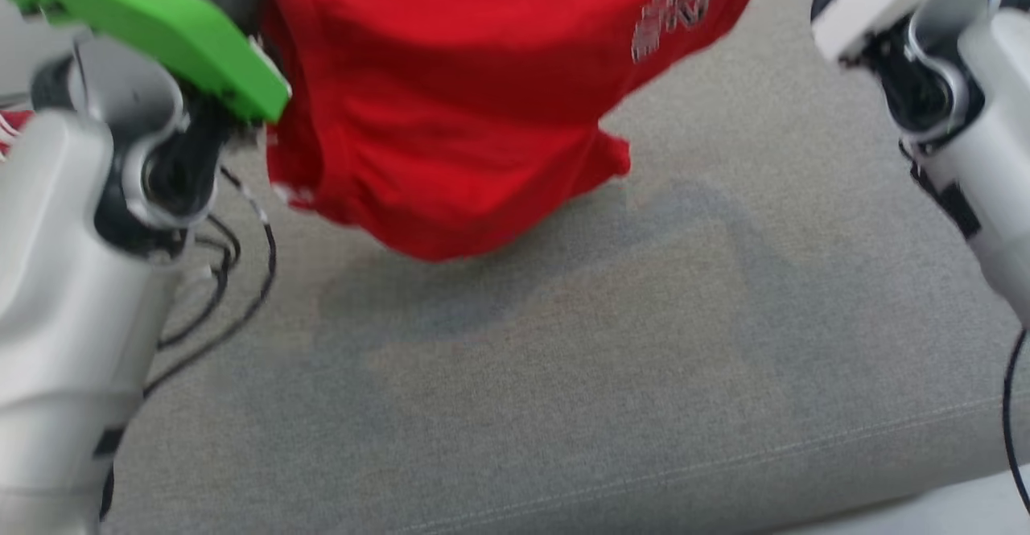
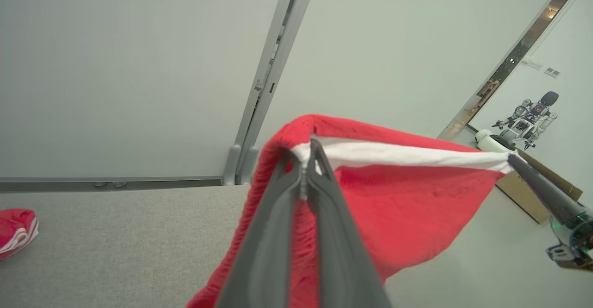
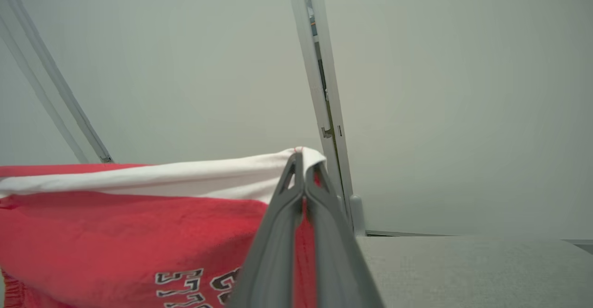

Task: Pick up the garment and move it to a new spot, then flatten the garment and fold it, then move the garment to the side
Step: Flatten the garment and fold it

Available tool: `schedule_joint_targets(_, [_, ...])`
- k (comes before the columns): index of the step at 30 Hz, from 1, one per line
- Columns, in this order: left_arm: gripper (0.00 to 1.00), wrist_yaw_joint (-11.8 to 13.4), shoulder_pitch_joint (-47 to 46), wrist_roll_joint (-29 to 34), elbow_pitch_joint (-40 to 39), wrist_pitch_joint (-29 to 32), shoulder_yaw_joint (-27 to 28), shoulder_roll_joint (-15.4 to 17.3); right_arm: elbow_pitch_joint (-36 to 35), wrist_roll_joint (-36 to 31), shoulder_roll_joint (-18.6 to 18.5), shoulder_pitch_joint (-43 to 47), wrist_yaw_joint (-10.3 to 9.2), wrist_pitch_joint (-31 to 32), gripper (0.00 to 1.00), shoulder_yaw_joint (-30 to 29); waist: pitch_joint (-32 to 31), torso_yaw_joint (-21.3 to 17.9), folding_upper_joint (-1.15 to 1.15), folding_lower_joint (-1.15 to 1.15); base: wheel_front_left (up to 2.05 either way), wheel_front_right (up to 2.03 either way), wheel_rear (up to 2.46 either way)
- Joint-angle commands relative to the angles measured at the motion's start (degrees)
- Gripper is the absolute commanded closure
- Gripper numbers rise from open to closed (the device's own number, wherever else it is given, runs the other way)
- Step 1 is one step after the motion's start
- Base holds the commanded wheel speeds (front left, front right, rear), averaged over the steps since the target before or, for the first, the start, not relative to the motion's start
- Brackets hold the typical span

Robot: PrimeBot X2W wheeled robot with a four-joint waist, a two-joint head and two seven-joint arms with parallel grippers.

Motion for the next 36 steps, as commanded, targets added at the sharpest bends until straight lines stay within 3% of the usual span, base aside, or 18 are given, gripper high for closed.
schedule_joint_targets(1, [1.00,-0.3,-5.0,2.1,3.0,-1.5,-0.1,-0.8,2.5,-2.3,1.4,-4.3,-0.01,-1.3,1.00,-1.2,5.0,-0.9,0.00,0.00,0.00,0.00,0.00])
schedule_joint_targets(10, [1.00,-5.5,-23.0,10.0,16.7,-12.1,-1.3,-4.7,15.4,-12.4,7.7,-21.1,-0.03,-11.8,1.00,-9.4,12.9,-4.0,0.00,0.00,0.00,0.00,0.00])
schedule_joint_targets(16, [1.00,-9.8,-29.6,12.0,24.4,-19.3,-0.8,-6.1,16.0,-18.3,10.3,-26.0,-0.04,-13.1,1.00,-17.0,17.5,-6.1,0.00,0.00,0.00,0.00,0.00])
schedule_joint_targets(19, [1.00,-11.7,-28.9,12.2,27.9,-21.1,-1.1,-5.6,13.9,-20.1,12.3,-21.7,-0.04,-13.1,1.00,-18.1,19.0,-6.9,0.00,0.00,0.00,0.00,0.00])
schedule_joint_targets(25, [1.00,-15.3,-23.1,11.1,32.0,-23.0,-1.8,-4.7,10.3,-20.1,13.8,-12.0,-0.03,-13.1,1.00,-12.3,20.1,-7.3,0.00,0.00,0.00,0.00,0.00])
schedule_joint_targets(31, [1.00,-18.4,-13.3,9.6,29.8,-24.7,-4.0,-4.5,3.0,-15.4,10.5,-0.7,-0.03,-13.1,1.00,-6.4,18.6,-6.2,0.00,0.00,0.00,0.00,0.00])
schedule_joint_targets(36, [1.00,-19.3,-0.7,8.8,21.9,-27.6,-5.4,-2.0,-7.1,-11.2,5.0,11.8,-0.03,-12.6,1.00,-3.8,15.7,-4.4,0.00,0.00,0.00,0.00,0.00])
